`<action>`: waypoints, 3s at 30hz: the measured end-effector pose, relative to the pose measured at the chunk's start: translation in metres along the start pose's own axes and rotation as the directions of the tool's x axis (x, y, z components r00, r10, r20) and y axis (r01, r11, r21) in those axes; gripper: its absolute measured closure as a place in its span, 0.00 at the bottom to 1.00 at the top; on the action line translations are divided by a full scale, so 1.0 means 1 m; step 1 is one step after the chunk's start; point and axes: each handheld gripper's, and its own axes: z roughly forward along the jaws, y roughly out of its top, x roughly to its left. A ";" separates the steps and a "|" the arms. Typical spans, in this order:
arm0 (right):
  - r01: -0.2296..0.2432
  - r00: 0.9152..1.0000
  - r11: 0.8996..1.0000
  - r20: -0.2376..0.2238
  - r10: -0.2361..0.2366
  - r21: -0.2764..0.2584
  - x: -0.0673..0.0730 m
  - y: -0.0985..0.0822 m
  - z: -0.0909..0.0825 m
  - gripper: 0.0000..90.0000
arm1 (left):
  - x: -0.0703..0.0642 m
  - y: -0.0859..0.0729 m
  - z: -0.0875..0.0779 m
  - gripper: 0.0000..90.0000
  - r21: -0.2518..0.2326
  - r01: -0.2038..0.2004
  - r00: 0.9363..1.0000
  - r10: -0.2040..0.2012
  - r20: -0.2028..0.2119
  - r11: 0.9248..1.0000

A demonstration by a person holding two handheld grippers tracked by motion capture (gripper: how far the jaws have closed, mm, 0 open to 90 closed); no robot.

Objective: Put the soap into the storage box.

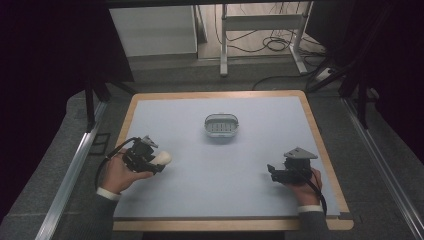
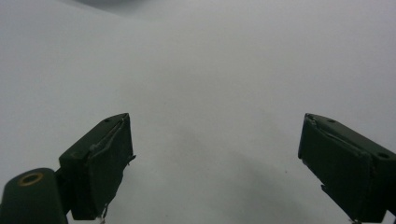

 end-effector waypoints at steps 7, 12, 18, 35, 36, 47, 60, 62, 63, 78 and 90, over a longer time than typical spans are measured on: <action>0.005 1.000 1.000 0.001 -0.005 0.001 0.001 0.000 0.001 0.11 | 0.003 0.005 0.001 0.55 0.001 -0.005 1.000 0.005 0.001 1.000; 0.006 1.000 1.000 -0.005 -0.006 -0.002 0.001 -0.001 0.001 0.11 | 0.002 0.008 0.001 0.55 0.004 -0.019 1.000 0.019 -0.004 1.000; 0.009 1.000 1.000 0.000 -0.009 0.001 0.001 0.000 0.001 0.11 | 0.003 0.015 0.002 0.55 -0.017 -0.023 1.000 0.023 -0.012 1.000; 0.018 1.000 1.000 0.005 -0.018 0.010 0.001 -0.001 0.002 0.11 | 0.005 0.032 0.002 0.55 -0.026 -0.037 0.999 0.037 -0.014 0.999; 0.019 1.000 1.000 0.006 -0.019 0.011 0.001 -0.001 0.002 0.11 | 0.005 0.032 0.002 0.55 -0.026 -0.037 0.999 0.037 -0.014 0.999; 0.022 1.000 1.000 0.010 -0.022 0.015 0.001 -0.001 0.002 0.11 | 0.006 0.045 0.007 0.55 -0.021 -0.052 0.999 0.052 -0.014 0.998; 0.021 1.000 1.000 0.015 -0.022 0.017 0.000 -0.002 0.002 0.11 | 0.003 0.059 0.009 0.55 -0.028 -0.071 0.997 0.071 -0.017 0.997; 0.020 1.000 1.000 0.017 -0.020 0.016 0.000 -0.002 0.002 0.11 | 0.003 0.063 0.009 0.55 -0.029 -0.075 0.997 0.074 -0.023 0.997; 0.020 1.000 1.000 0.017 -0.020 0.016 0.000 -0.002 0.002 0.11 | 0.003 0.063 0.009 0.55 -0.029 -0.075 0.997 0.074 -0.023 0.997; 0.021 1.000 1.000 0.018 -0.021 0.020 -0.001 -0.003 0.003 0.11 | 0.003 0.080 0.017 0.55 -0.024 -0.091 0.996 0.090 -0.020 0.996; 0.018 1.000 1.000 0.023 -0.018 0.022 -0.001 -0.003 0.003 0.11 | 0.002 0.095 0.021 0.55 -0.018 -0.111 0.994 0.111 -0.026 0.994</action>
